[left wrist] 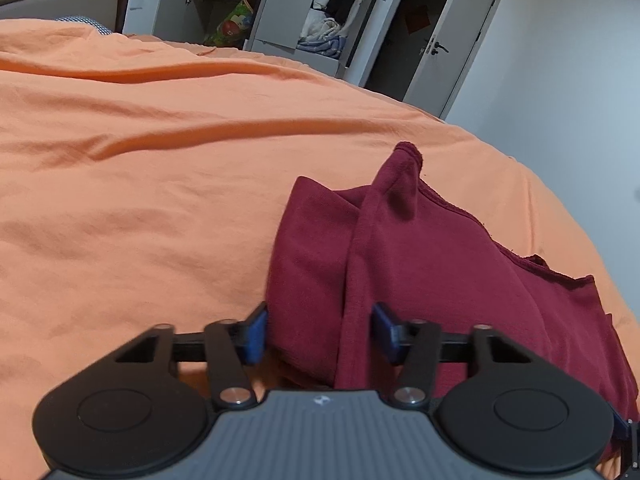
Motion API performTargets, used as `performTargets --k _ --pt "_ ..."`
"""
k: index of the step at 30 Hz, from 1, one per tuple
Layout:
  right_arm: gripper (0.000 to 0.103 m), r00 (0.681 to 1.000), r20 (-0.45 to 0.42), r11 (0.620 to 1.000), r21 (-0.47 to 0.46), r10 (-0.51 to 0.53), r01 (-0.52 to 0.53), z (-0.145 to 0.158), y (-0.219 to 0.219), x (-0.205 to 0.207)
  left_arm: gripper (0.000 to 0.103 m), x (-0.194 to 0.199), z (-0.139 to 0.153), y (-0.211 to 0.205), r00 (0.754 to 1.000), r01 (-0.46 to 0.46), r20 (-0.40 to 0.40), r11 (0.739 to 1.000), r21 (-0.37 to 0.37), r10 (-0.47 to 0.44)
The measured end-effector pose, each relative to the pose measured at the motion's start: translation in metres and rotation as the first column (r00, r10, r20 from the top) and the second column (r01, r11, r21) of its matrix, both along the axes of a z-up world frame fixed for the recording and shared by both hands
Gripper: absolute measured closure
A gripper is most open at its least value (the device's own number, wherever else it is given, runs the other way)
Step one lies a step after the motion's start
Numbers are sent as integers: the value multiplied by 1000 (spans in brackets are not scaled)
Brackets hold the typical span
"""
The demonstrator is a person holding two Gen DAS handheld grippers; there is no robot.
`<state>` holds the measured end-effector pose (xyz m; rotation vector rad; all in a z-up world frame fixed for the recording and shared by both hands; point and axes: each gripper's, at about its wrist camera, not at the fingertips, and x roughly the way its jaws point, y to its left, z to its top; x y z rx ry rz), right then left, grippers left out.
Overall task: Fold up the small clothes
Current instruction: 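Move the left gripper to the folded shirt edge and close on it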
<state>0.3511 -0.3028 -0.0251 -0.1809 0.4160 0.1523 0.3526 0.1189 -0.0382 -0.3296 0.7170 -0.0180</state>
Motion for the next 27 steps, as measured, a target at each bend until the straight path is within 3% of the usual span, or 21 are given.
performTargets --k 2,5,13,27 --pt "0 1000 0 1000 0 0 0 0 0 0 62 0 2 -1 1000 -4 0 1000 2 4" --pt "0 1000 1 1000 0 0 0 0 0 0 71 0 5 0 1000 -20 -6 1000 -20 20" --pt "0 1000 1 1000 1 -1 1 -1 0 0 78 7 15 -14 996 -64 -62 998 21 65" --pt "0 1000 4 1000 0 -2 2 0 1 1 85 -3 40 -26 999 -49 0 998 38 49"
